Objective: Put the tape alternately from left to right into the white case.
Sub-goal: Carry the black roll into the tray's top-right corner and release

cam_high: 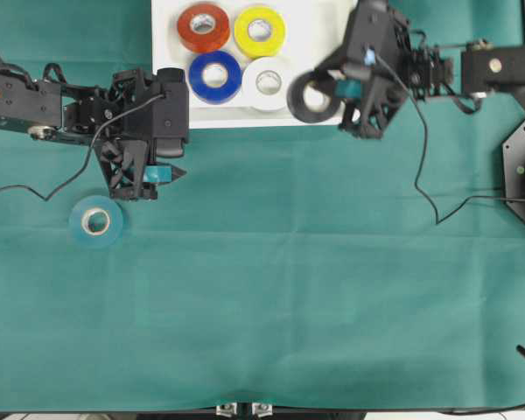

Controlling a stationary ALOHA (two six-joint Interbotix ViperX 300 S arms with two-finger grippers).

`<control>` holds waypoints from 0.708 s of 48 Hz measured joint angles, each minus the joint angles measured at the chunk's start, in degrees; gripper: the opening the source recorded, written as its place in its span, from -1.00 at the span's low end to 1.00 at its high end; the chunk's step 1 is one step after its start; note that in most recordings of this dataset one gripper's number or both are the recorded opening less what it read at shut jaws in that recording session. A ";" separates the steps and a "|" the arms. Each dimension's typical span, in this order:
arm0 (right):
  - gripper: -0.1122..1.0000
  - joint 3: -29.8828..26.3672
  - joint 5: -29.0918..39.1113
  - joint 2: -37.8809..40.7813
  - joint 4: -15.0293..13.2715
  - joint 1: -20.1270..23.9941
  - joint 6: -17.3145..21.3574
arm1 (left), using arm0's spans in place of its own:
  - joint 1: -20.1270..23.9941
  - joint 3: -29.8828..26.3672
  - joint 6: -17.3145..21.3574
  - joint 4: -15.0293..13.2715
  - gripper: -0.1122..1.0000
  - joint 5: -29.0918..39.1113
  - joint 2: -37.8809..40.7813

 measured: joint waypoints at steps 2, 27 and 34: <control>-0.37 -0.53 -0.35 0.62 -0.09 -1.23 -0.26 | -0.09 0.00 0.00 0.09 0.88 0.09 0.00; -0.37 -6.06 -2.02 9.40 -2.29 -10.90 -1.32 | -1.14 0.00 0.00 0.09 0.88 0.00 0.00; -0.37 -6.86 -2.02 10.63 -2.46 -13.01 -1.41 | -1.23 0.00 0.00 0.09 0.88 0.00 0.00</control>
